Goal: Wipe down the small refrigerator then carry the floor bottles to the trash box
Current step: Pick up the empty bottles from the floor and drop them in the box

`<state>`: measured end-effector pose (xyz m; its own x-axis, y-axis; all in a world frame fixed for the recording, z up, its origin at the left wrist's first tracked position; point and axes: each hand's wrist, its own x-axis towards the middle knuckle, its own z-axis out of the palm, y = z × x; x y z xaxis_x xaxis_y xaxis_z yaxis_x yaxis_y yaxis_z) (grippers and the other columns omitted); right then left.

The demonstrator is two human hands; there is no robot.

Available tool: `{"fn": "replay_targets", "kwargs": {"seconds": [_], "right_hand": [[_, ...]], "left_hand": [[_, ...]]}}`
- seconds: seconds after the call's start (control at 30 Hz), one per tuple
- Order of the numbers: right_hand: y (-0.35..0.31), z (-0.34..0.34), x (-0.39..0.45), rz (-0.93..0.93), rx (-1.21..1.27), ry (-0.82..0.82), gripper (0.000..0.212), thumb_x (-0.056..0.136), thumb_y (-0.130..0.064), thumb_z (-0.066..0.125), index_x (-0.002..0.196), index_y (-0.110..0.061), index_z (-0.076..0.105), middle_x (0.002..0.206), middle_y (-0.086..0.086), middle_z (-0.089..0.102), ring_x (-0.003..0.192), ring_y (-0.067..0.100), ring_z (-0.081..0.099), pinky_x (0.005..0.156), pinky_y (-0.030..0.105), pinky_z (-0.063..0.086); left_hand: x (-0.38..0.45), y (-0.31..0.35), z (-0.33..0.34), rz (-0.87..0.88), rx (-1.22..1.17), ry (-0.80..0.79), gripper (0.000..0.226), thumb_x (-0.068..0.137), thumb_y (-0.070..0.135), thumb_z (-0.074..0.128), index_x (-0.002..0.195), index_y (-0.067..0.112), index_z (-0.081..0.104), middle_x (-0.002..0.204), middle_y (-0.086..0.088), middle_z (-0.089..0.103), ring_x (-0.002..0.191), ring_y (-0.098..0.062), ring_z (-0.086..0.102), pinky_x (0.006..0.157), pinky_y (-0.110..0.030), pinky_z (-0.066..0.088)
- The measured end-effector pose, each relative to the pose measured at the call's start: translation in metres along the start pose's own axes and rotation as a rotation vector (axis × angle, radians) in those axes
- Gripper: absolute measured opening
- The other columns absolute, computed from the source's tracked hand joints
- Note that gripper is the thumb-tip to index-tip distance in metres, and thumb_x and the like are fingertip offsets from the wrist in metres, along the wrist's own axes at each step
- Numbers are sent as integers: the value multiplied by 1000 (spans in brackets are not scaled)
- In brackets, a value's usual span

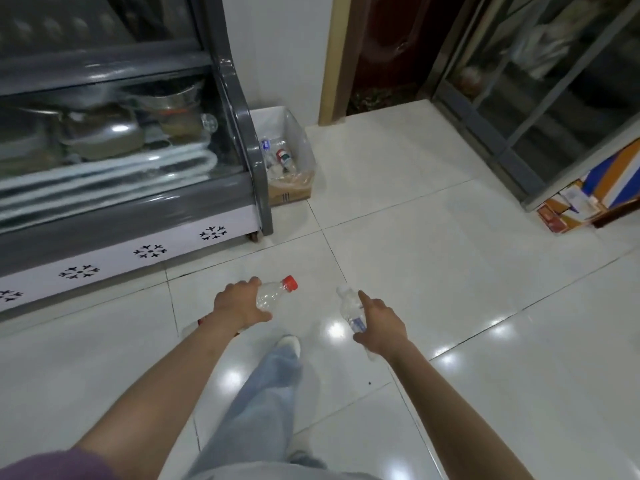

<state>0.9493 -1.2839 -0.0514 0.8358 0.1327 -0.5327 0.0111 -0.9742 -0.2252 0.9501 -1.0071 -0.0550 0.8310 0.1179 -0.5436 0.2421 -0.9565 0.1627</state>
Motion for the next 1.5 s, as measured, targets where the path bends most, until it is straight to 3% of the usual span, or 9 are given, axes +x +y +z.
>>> {"fn": "replay_targets", "kwargs": {"seconds": [0.37, 0.57, 0.9, 1.13, 1.27, 1.5], "right_hand": [[-7, -115, 154, 36, -6, 2, 83, 75, -27, 69, 142, -25, 20, 123, 8, 47, 110, 29, 52, 80, 33, 46], [1, -166, 229, 37, 3, -8, 88, 76, -26, 69, 146, -26, 16, 127, 8, 45, 113, 28, 51, 82, 34, 46], [38, -269, 382, -121, -99, -72, 90, 77, -28, 70, 147, -27, 13, 131, 8, 42, 116, 29, 48, 85, 35, 46], [53, -333, 484, -260, -198, -136, 90, 79, -29, 68, 148, -26, 9, 133, 8, 40, 116, 29, 48, 86, 35, 45], [40, -351, 528, -308, -220, -190, 92, 79, -30, 69, 148, -26, 9, 134, 9, 40, 119, 29, 46, 90, 35, 46], [-7, -377, 596, -354, -219, -228, 92, 77, -30, 70, 148, -25, 12, 134, 9, 41, 120, 29, 46, 90, 34, 44]], "left_hand": [[163, 42, -104, -10, -36, -11, 78, 67, 52, 71, 132, 22, 40, 120, -3, 57, 113, -24, 52, 89, -34, 46], [232, 77, -149, -10, -36, -23, 70, 69, 51, 71, 127, 23, 42, 118, -3, 57, 109, -23, 53, 81, -30, 46], [347, 152, -201, -131, -104, -30, 81, 74, 51, 68, 138, 18, 33, 124, -7, 54, 115, -26, 51, 91, -34, 46], [402, 199, -228, -259, -153, 6, 75, 71, 53, 68, 131, 20, 38, 118, -4, 57, 110, -24, 53, 89, -37, 48], [423, 203, -239, -303, -212, 53, 73, 68, 52, 73, 127, 21, 43, 111, -2, 61, 100, -22, 58, 84, -36, 50], [468, 182, -272, -391, -369, 85, 73, 72, 44, 76, 130, 16, 42, 117, -4, 60, 101, -22, 59, 86, -32, 47]]}}
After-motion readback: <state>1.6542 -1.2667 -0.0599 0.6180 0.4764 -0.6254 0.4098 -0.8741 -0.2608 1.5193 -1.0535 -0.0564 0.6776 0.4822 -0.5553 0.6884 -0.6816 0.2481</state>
